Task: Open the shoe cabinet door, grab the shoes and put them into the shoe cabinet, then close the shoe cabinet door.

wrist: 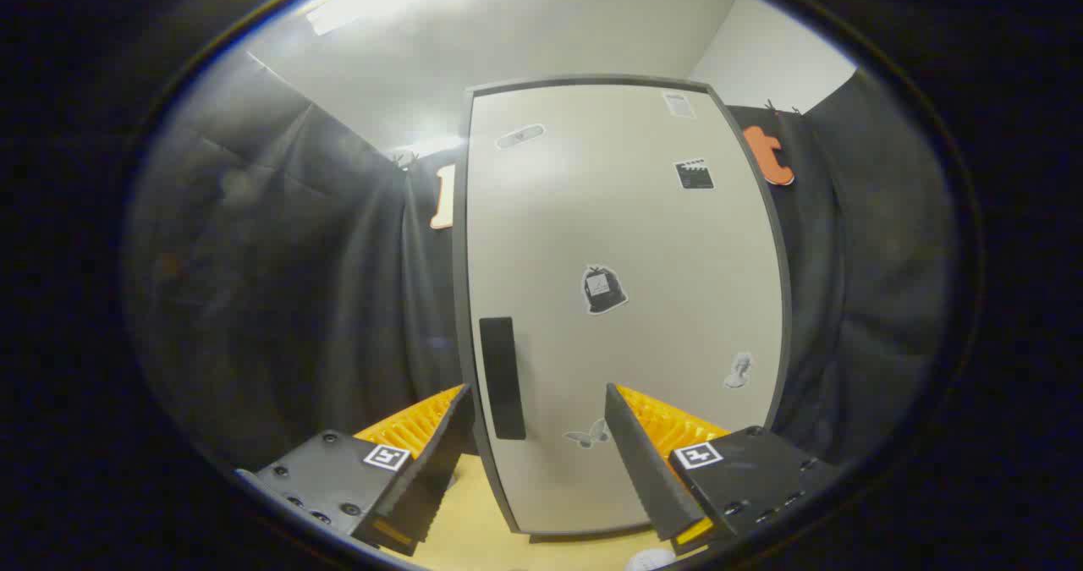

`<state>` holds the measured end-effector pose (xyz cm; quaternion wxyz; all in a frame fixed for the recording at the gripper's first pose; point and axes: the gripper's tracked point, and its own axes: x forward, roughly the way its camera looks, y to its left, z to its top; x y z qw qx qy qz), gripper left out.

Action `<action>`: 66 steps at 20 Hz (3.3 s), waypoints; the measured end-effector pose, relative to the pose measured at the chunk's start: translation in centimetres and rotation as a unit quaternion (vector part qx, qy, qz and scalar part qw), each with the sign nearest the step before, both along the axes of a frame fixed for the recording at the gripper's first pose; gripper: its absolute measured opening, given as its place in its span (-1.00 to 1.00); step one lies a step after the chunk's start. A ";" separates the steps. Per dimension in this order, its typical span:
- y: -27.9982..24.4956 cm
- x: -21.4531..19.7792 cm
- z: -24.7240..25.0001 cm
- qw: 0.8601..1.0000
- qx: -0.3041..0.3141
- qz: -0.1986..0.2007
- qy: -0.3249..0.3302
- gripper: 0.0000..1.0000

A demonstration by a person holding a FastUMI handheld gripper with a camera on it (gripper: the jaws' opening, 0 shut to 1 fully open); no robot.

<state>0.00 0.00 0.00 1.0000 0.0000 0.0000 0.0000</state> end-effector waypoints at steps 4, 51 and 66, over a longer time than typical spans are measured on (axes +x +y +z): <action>0.6 0.3 -0.6 1.000 0.002 -0.003 0.009 0.94; 4.4 10.0 -2.6 0.999 -0.025 -0.018 0.008 -0.60; 3.1 5.1 -2.0 0.999 -0.011 0.037 0.019 -0.60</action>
